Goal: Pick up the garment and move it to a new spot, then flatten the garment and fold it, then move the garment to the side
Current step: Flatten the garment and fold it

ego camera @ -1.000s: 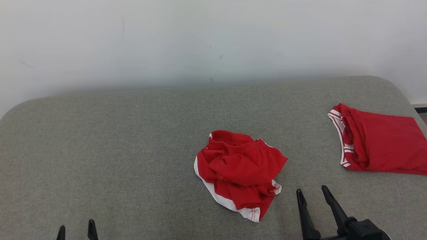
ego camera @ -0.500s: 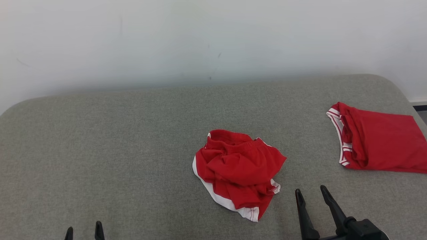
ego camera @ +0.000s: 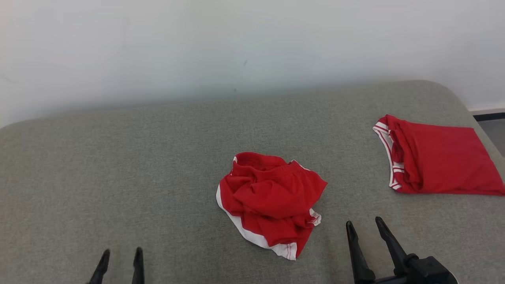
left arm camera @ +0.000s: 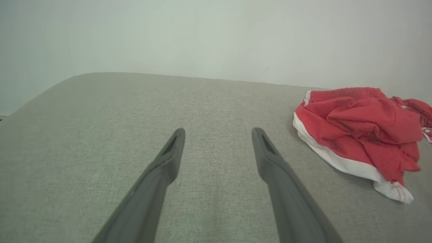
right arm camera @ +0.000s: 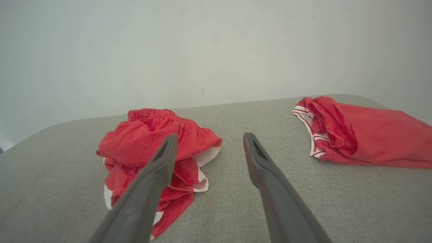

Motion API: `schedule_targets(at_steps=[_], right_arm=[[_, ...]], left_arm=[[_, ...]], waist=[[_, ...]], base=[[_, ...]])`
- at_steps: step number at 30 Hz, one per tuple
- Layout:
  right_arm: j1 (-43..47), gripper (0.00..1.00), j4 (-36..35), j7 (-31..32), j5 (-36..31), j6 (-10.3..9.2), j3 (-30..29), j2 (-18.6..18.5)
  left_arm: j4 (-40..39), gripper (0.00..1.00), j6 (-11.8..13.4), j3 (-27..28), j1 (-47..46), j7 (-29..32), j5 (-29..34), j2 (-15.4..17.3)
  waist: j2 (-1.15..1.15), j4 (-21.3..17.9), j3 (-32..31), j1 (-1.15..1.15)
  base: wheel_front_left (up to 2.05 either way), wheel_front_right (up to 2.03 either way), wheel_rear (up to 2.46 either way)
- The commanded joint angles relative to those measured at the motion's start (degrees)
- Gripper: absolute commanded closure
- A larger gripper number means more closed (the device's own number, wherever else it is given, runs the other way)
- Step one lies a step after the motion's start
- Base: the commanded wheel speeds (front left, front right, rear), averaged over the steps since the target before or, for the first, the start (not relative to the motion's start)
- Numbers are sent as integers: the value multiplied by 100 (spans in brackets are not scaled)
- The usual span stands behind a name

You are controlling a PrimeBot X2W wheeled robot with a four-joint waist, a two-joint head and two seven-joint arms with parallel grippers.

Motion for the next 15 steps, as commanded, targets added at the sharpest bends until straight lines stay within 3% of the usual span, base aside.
schedule_targets(at_steps=[1,7,8,15], right_arm=[[-30,0,-9,-24,21,-14,-4,17],[-135,0,-14,-49,30,-14,52,17],[-135,0,-14,-49,30,-14,52,17],[-285,0,33,-106,108,-14,150,17]], left_arm=[[-54,0,-61,-203,-344,404,18,208],[-210,0,-116,-740,-1623,1959,-465,603],[-210,0,-116,-740,-1623,1959,-465,603],[176,0,-119,-1446,-3034,3670,-1236,877]], waist=[[0,-126,89,0],[0,-519,248,0],[0,-519,248,0],[0,-1180,519,0]], base=[[0,0,0],[0,0,0],[0,0,0],[0,0,0]])
